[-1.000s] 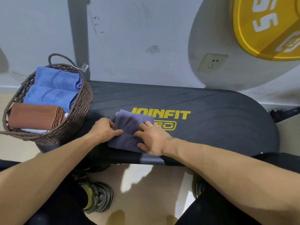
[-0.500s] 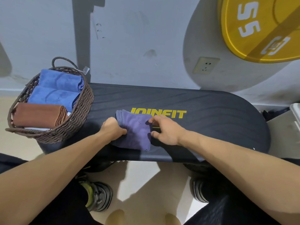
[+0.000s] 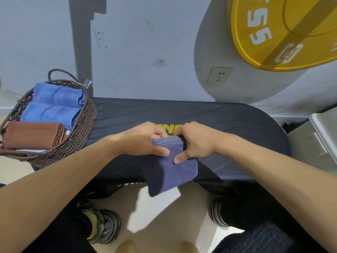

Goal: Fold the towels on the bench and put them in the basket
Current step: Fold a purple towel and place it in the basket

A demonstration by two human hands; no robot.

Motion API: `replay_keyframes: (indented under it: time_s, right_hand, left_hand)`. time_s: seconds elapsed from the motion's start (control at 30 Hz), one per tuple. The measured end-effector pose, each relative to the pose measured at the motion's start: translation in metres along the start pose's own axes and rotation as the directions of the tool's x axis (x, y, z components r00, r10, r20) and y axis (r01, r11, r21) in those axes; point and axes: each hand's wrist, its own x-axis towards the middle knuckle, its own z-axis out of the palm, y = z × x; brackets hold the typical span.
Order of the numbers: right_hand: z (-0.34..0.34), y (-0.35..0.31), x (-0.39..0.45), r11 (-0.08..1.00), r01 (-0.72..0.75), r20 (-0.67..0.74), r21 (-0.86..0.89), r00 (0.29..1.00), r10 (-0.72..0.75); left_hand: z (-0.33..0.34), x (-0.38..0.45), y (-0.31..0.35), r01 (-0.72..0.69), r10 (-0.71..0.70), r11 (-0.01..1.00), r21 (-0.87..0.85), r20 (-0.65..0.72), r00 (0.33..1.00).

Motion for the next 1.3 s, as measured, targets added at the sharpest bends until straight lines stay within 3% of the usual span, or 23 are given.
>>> replay_keyframes:
  time_s: [0.07,0.13,0.2,0.23,0.3,0.33,0.4,0.47,0.57,0.67,0.77,0.97,1.13,1.3]
  right_hand:
    - [-0.002,0.016,-0.006,0.945,-0.073,0.177,0.318,0.984,0.016]
    - [0.009,0.031,-0.008,0.73,-0.232,0.298,0.643,0.954,0.041]
    - [0.031,0.044,-0.004,0.515,-0.359,0.29,0.778,0.933,0.212]
    - [0.044,0.051,-0.003,0.513,-0.395,0.23,0.762,0.906,0.355]
    - [0.066,0.064,-0.003,0.698,-0.468,0.002,0.542,0.831,0.556]
    - [0.075,0.066,-0.005,0.767,-0.472,-0.092,0.435,0.824,0.559]
    - [0.086,0.063,-0.009,0.818,-0.384,-0.153,0.429,0.861,0.485]
    - [0.093,0.053,-0.011,0.877,-0.219,-0.206,0.428,0.921,0.33]
    - [0.107,0.042,-0.01,0.965,-0.01,-0.139,0.263,0.989,0.048]
    - [0.122,0.04,-0.01,0.989,0.022,0.019,0.148,1.0,-0.025]
    - [0.126,0.04,-0.008,0.998,0.033,0.024,0.046,0.999,-0.034]
    - [0.126,0.041,-0.005,0.996,0.023,-0.005,0.087,1.0,-0.022]
    - [0.115,0.041,0.001,0.967,-0.067,-0.079,0.246,0.993,0.089]
    - [0.106,0.044,0.006,0.933,-0.186,0.032,0.309,0.982,0.185]
  left_hand:
    - [0.0,0.0,-0.009,0.046,-0.04,0.991,-0.129,0.05,0.998]
    - [0.007,0.006,-0.023,0.084,-0.08,0.951,-0.297,0.027,0.996]
    - [0.018,0.016,-0.042,0.127,-0.211,0.903,-0.411,-0.166,0.963]
    - [0.025,0.021,-0.052,0.184,-0.305,0.908,-0.377,-0.295,0.905]
    - [0.039,0.025,-0.067,0.336,-0.36,0.931,-0.142,-0.509,0.782]
    - [0.047,0.024,-0.071,0.313,-0.278,0.949,-0.038,-0.572,0.772]
    - [0.062,0.021,-0.073,0.078,0.002,0.991,0.108,-0.597,0.802]
    - [0.075,0.017,-0.072,-0.12,0.205,0.972,0.204,-0.473,0.857]
    - [0.091,0.013,-0.076,-0.203,0.265,0.933,0.297,-0.185,0.946]
    - [0.099,0.009,-0.088,-0.212,0.292,0.809,0.549,-0.061,0.954]
    - [0.103,0.007,-0.092,-0.213,0.322,0.683,0.698,-0.027,0.946]
    - [0.083,0.01,-0.078,-0.142,0.225,0.902,0.407,-0.165,0.96]
    - [0.054,0.016,-0.08,-0.088,0.12,0.949,0.304,-0.088,0.989]
    - [0.062,0.017,-0.086,-0.034,0.032,0.998,-0.051,-0.038,0.999]
